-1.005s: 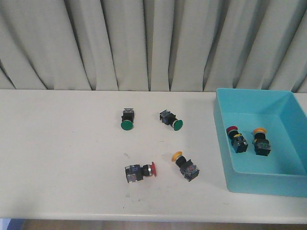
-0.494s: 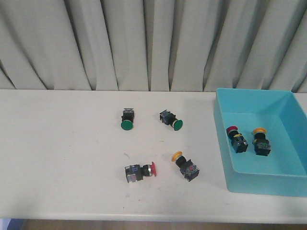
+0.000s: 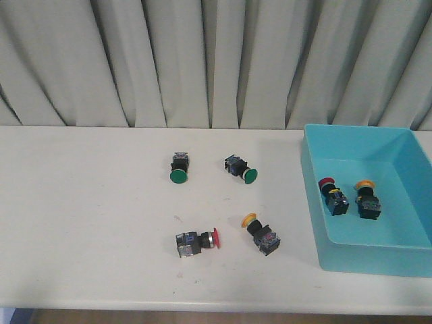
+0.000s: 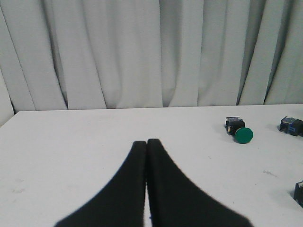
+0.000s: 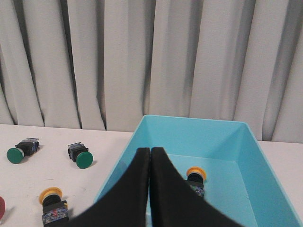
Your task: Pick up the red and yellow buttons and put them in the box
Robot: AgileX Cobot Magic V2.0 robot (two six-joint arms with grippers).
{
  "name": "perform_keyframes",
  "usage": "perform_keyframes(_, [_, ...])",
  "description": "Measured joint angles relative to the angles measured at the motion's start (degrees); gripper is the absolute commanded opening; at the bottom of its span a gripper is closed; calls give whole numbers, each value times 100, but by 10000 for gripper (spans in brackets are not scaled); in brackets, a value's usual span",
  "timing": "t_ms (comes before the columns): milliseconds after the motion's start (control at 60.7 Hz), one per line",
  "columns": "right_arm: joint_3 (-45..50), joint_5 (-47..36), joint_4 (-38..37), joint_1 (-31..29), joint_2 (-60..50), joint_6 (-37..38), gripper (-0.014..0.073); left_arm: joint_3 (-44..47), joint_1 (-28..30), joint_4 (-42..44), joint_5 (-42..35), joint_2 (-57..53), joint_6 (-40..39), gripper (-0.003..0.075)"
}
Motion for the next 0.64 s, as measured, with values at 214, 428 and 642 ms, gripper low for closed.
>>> perform_keyframes(214, [0,0,0,0,0,0,-8,0,0,0,0,0,0,-6])
perform_keyframes(428, [0,53,0,0,0,0,-8,0,0,0,0,0,0,-6])
perform_keyframes(642, [0,75,0,0,0,0,-8,0,0,0,0,0,0,-6])
